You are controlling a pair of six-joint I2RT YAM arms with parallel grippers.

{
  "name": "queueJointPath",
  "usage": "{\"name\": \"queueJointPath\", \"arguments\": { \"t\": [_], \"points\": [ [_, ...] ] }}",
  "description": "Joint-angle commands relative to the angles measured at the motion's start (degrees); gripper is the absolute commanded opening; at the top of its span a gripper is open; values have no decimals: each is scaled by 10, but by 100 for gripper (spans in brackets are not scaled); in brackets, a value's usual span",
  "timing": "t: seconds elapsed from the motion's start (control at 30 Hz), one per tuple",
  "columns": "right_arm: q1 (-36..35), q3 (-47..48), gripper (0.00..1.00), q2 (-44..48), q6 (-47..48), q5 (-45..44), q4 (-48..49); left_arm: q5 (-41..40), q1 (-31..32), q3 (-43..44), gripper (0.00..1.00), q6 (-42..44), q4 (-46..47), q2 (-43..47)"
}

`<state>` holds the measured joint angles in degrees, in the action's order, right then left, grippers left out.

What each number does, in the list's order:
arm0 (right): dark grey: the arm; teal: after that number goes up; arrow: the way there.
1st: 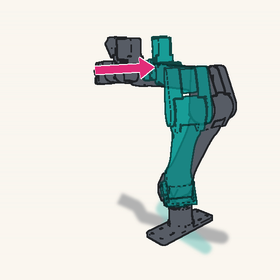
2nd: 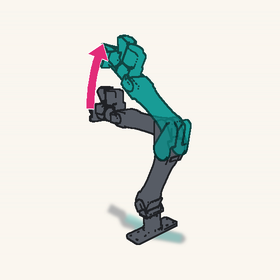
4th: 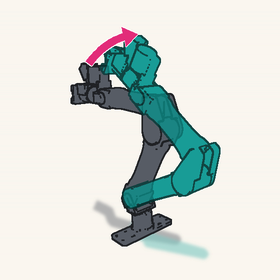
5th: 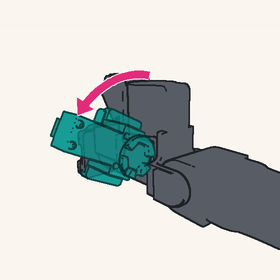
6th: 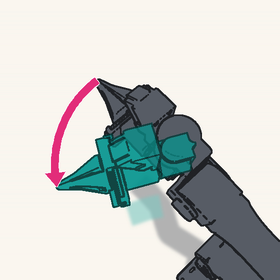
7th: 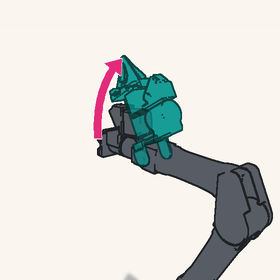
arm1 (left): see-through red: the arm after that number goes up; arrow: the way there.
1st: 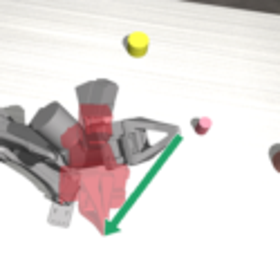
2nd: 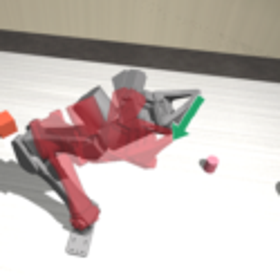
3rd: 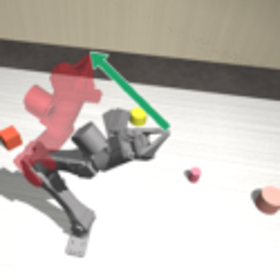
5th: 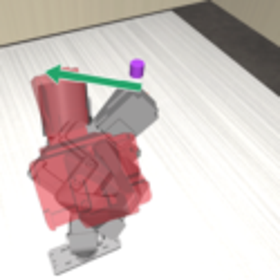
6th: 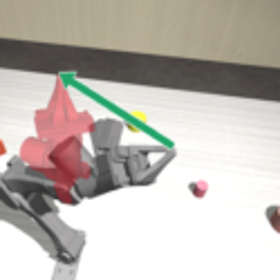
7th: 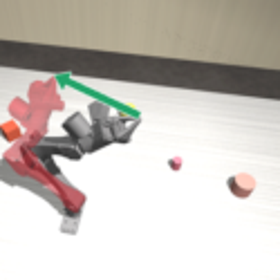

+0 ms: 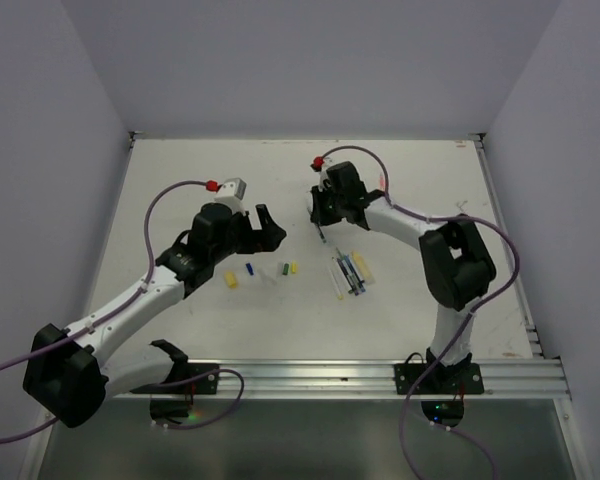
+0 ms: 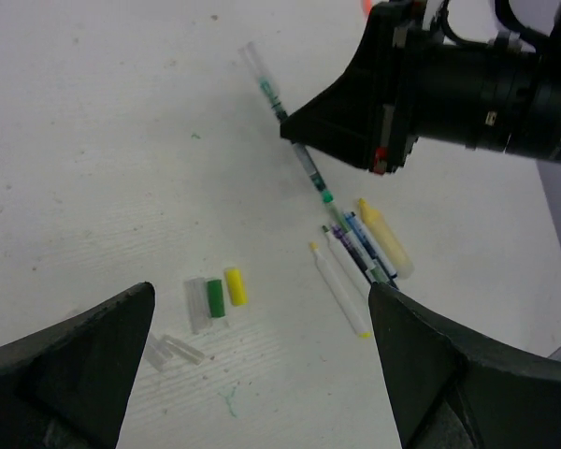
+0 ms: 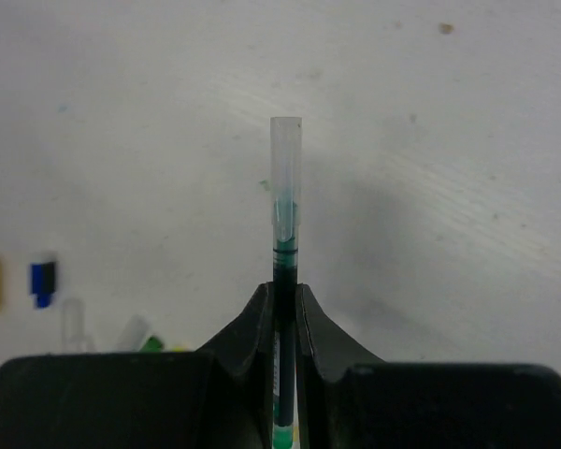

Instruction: Open the pen caps

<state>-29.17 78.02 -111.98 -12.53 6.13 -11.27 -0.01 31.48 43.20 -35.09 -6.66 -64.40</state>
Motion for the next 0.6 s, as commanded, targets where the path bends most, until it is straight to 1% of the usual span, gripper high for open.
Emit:
{"name": "queueJointPath", "arguments": {
  "t": [0.0, 0.03, 0.07, 0.13, 0.17, 0.27, 0.33, 0.43, 0.47, 0.57],
  "points": [
    [-11, -72, 0, 120, -7, 86, 110, 54, -6, 7, 98, -16, 85, 22],
    [-14, -94, 0, 163, -14, 104, 138, 69, -7, 4, 98, -17, 92, 27],
    [-17, -139, 0, 183, -22, 126, 180, 77, -8, 2, 98, -18, 108, 30],
    [-21, -179, 0, 221, -45, 167, 215, 87, -9, -5, 97, -24, 120, 40],
    [-26, -213, 0, 252, -50, 177, 240, 95, -9, -7, 97, -28, 133, 45],
    [-42, -272, 0, 311, -62, 201, 282, 104, -10, -15, 96, -40, 152, 60],
    [-47, -297, 0, 328, -77, 236, 306, 112, -10, -15, 95, -48, 163, 66],
    [-48, -337, 0, 343, -121, 296, 374, 163, -10, -28, 91, -58, 211, 61],
    [-48, -356, 0, 345, -135, 306, 417, 174, -10, -33, 89, -60, 234, 60],
    [-49, -386, 0, 350, -194, 334, 497, 203, -10, -37, 85, -59, 259, 53]
  ]
}}
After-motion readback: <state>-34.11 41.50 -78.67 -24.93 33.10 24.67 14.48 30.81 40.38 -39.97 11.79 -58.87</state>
